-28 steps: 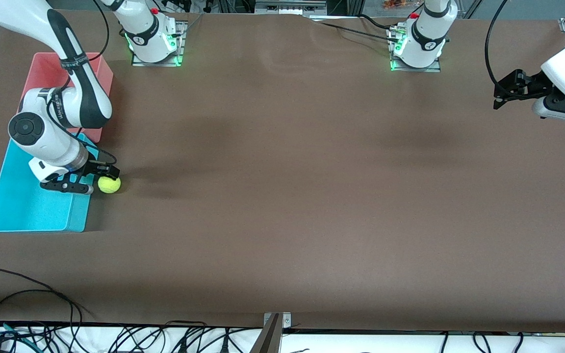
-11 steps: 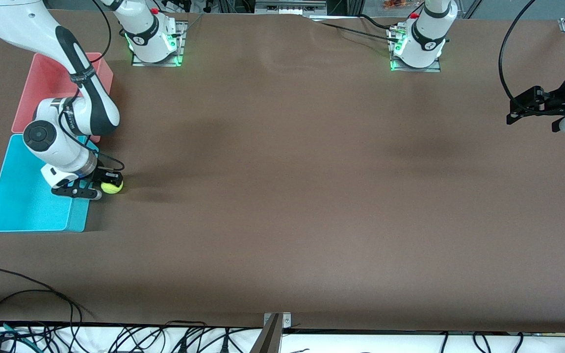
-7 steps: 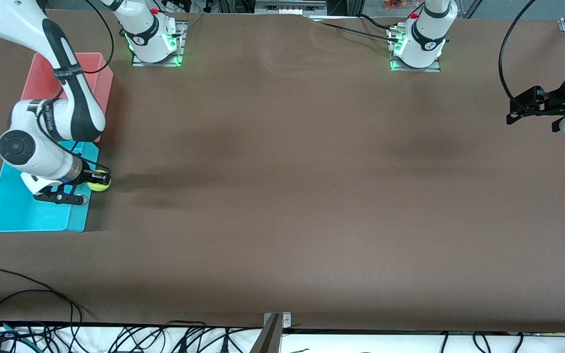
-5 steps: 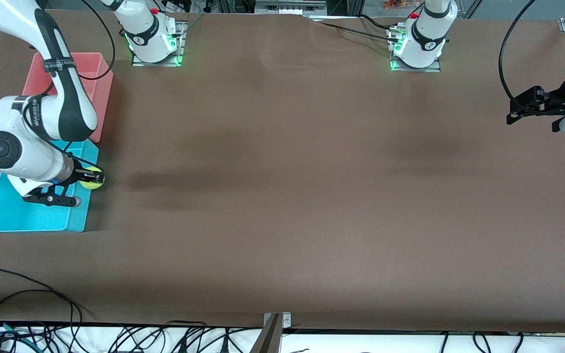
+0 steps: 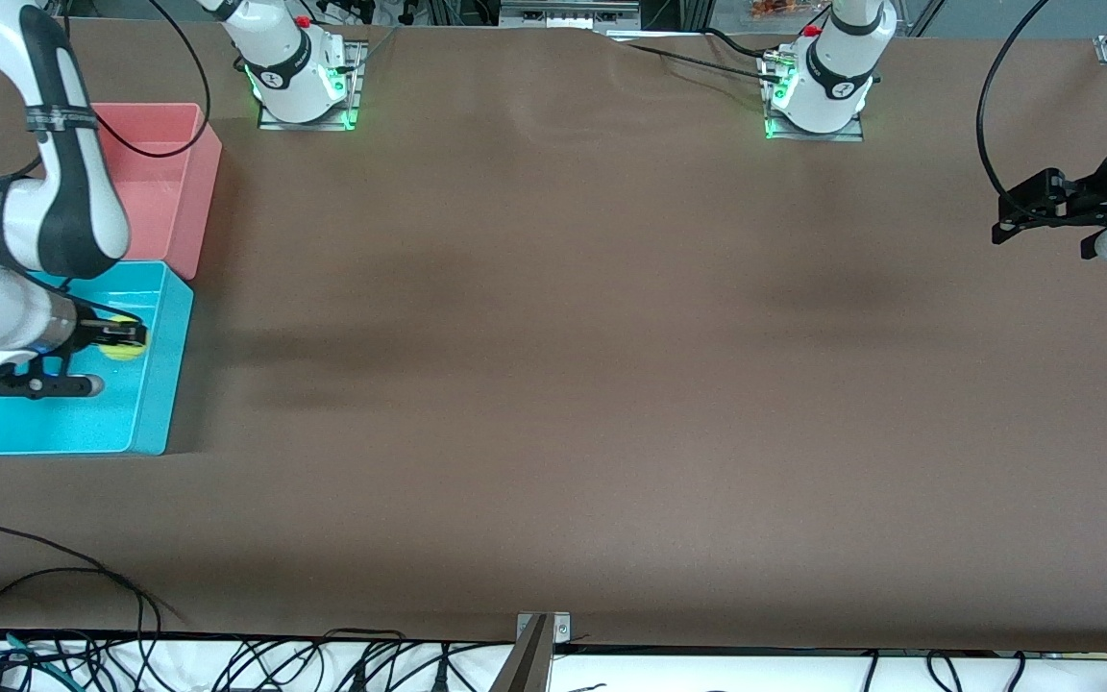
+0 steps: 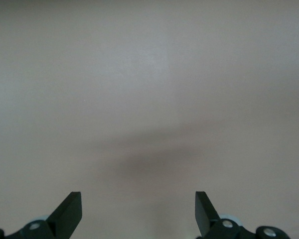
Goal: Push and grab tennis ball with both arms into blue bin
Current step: 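Lift the ball with the right gripper over the blue bin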
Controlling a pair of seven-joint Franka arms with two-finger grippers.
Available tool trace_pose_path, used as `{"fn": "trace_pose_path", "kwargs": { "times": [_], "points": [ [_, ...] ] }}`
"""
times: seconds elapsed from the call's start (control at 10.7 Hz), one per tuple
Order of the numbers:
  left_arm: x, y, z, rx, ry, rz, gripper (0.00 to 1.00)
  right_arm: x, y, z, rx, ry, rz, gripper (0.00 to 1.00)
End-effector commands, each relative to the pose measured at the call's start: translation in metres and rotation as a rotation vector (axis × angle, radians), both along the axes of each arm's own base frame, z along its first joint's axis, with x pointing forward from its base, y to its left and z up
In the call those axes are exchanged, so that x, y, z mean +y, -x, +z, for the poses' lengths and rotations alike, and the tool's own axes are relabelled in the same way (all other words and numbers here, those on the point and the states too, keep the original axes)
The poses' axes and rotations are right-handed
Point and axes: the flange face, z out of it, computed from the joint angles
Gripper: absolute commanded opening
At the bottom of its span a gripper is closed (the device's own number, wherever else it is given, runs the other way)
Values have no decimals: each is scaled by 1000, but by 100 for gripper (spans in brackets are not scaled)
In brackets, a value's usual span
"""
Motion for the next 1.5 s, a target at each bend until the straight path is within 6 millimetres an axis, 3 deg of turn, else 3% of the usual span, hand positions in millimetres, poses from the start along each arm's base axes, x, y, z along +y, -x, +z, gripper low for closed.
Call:
{"fn": "trace_pose_path", "kwargs": {
  "times": [0.0, 0.65, 0.84, 1.4],
  "points": [
    [-4, -2, 7, -6, 12, 0, 100, -44, 8, 6, 18, -48, 40, 7],
    [-14, -1, 8, -5, 13, -17, 100, -114, 41, -37, 21, -93, 61, 7],
    [-17, 0, 8, -5, 12, -21, 100, -123, 46, -51, 19, -110, 66, 7],
    [-17, 0, 8, -5, 10, -21, 100, -155, 65, -69, 1, -139, 78, 7]
  ]
}}
